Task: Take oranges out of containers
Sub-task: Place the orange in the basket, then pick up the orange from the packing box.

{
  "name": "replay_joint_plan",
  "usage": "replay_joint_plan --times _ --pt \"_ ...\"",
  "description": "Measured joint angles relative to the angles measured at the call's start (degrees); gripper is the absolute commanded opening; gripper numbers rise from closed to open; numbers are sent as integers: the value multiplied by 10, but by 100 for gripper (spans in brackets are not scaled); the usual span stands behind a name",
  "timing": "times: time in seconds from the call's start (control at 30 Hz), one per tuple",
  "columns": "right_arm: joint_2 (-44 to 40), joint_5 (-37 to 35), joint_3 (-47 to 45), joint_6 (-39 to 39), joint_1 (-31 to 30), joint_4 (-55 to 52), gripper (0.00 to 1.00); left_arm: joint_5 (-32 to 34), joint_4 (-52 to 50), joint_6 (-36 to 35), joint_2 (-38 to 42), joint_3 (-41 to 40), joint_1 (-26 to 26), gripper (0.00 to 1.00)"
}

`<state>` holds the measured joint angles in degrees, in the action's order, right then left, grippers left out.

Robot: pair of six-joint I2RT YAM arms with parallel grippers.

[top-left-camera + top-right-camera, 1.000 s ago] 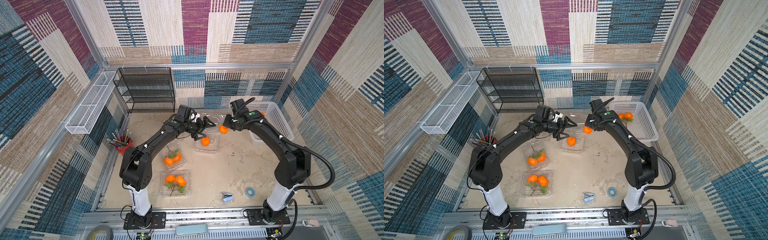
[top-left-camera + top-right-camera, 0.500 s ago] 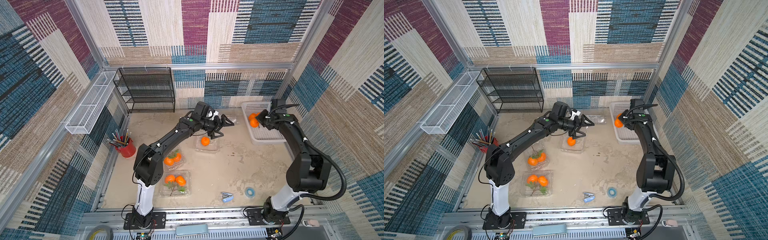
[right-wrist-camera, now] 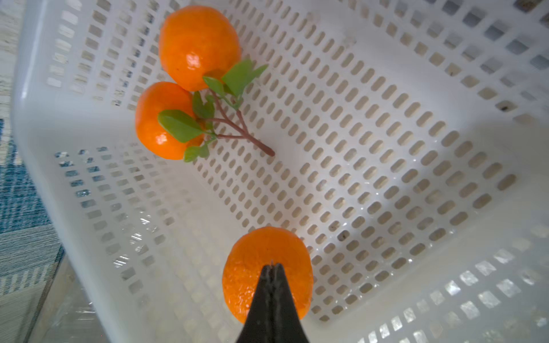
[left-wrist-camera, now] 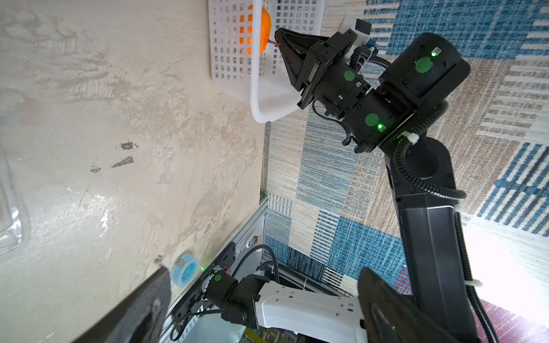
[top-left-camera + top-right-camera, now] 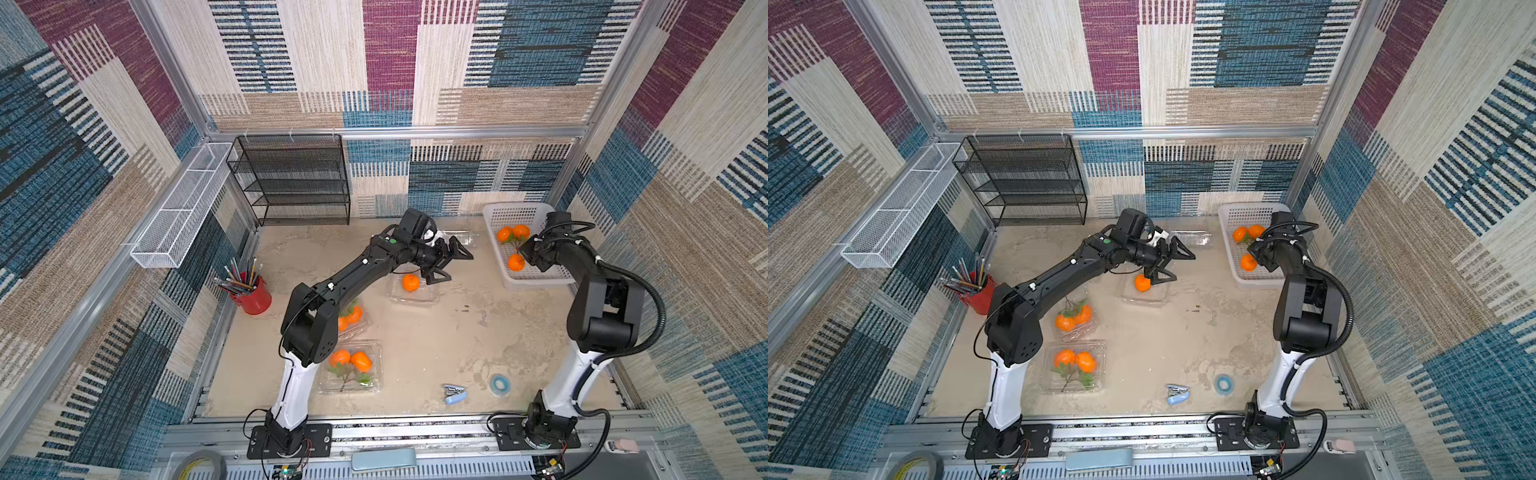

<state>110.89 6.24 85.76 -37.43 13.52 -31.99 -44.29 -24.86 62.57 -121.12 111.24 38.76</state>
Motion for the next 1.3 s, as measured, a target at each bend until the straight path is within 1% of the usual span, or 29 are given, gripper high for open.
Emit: replay_joint_plan --times 0.03,0.1,0.17,0.2,0.27,0.33,0.4,0.53,0.63,0.67,0.77,0.93,1.0,1.1,1.3 --pt "5 2 -1 0 1 0 7 0 -7 -1 -3 5 0 99" --pt "10 3 -2 0 0 0 16 0 -19 -3 -5 14 0 99" --pt "12 8 2 2 0 -1 23 0 -26 -7 -6 22 -2 99" --pt "12 9 9 4 0 -3 28 0 -31 -9 -6 26 -4 99" --pt "10 12 28 5 0 -5 42 0 -36 -13 -6 33 -7 99" --pt "-1 16 43 10 0 -7 61 2 -42 -15 -6 38 -12 99" --pt "-19 18 54 14 0 -11 72 6 -50 -22 -5 41 -19 99" --pt "-54 29 93 15 -7 -17 87 17 -86 -54 3 53 -35 99" --pt "-82 47 103 17 -33 -11 98 26 -118 -85 9 64 -52 99" --pt "-88 52 104 17 -46 -8 100 32 -129 -93 12 64 -59 99" --pt "-97 68 105 25 -100 -2 99 41 -153 -117 29 44 -88 99" --pt "-95 77 69 35 -231 17 99 52 -165 -145 78 -33 -143 99" --pt "-85 87 64 37 -273 21 99 51 -164 -149 97 -69 -163 99" --pt "-59 82 63 39 -332 21 100 49 -163 -165 121 -115 -187 99" --pt "6 76 66 34 -419 15 90 38 -156 -184 162 -206 -219 99"
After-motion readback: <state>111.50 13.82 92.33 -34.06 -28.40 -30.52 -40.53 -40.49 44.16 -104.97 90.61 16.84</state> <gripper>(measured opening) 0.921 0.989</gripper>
